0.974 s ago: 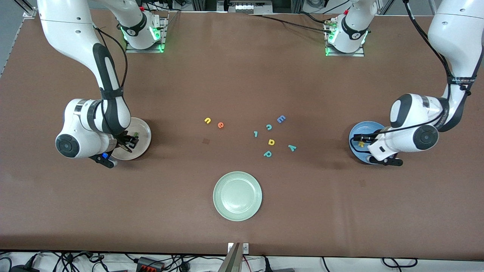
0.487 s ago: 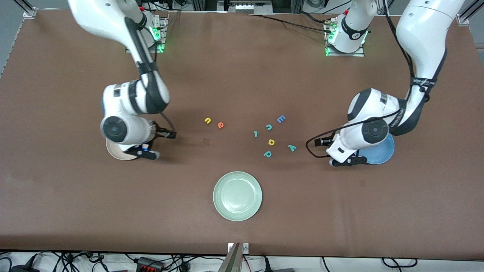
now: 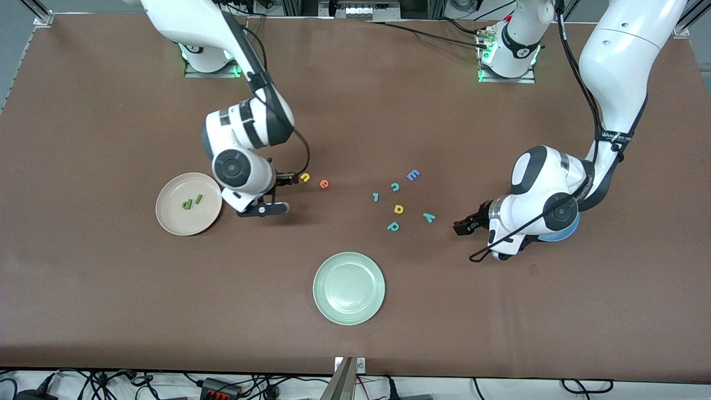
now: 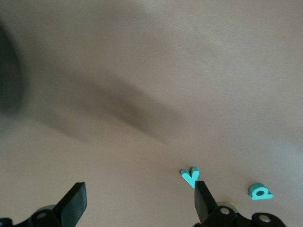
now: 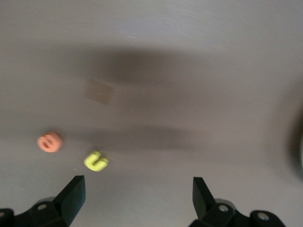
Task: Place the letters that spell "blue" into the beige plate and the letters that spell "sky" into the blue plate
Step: 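Move the left gripper to the cyan y while the right gripper reaches the u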
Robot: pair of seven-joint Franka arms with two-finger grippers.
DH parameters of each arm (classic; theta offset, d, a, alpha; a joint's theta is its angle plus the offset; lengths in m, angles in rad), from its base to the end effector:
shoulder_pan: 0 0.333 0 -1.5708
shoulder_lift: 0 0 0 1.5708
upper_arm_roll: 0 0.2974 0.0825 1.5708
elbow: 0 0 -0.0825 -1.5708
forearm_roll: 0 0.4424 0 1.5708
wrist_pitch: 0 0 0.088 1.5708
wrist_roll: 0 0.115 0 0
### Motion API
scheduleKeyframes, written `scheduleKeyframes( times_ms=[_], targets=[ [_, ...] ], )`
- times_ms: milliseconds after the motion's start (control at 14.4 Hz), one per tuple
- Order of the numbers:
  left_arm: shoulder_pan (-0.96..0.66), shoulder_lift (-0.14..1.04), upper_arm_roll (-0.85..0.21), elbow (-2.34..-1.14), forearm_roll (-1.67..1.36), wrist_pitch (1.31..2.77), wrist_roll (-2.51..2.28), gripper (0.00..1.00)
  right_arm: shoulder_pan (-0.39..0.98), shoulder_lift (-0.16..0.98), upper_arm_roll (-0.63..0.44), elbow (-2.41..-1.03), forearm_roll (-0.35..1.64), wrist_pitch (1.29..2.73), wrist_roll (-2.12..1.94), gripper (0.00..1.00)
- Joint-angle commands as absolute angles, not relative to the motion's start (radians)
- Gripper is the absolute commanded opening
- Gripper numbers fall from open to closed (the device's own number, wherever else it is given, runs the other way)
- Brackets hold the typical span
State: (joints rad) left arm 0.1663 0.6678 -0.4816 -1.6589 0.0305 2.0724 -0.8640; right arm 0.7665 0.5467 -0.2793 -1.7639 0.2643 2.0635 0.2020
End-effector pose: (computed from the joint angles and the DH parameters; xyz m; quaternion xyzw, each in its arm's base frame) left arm 0.6672 -0.1951 0.1844 0.9433 0.2891 -0.1502 0.0632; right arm 0.5810 0.3311 0.1862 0.9904 0.0777 -0.1141 0.0037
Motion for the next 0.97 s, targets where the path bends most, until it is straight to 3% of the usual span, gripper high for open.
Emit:
scheduleKeyframes(
  times_ms=[0, 139, 556, 765, 904],
  targets=[
    [0.149, 0.684, -0.477, -1.640, 0.023, 2.054, -0.937, 0.99, 0.854, 0.538, -0.284, -1.863, 0.279, 2.242, 0.152, 1.00],
    [0.103, 0.687, -0.473, -1.641, 0.043, 2.078, -1.073, 0.99, 0.870, 0.543, -0.284, -1.905, 0.279, 2.318, 0.114, 1.00],
    [0.018, 0.715, -0.476, -1.678, 0.307, 2.161, -1.370, 0.95, 0.911, 0.555, -0.284, -1.922, 0.276, 2.322, 0.038, 1.00],
    [0.017, 0.718, -0.474, -1.768, 0.307, 2.368, -1.371, 0.95, 0.908, 0.560, -0.285, -1.922, 0.276, 2.322, -0.052, 0.93],
    [0.020, 0.721, -0.472, -1.798, 0.308, 2.410, -1.362, 0.95, 0.910, 0.571, -0.285, -1.922, 0.275, 2.348, -0.093, 0.92]
  ],
)
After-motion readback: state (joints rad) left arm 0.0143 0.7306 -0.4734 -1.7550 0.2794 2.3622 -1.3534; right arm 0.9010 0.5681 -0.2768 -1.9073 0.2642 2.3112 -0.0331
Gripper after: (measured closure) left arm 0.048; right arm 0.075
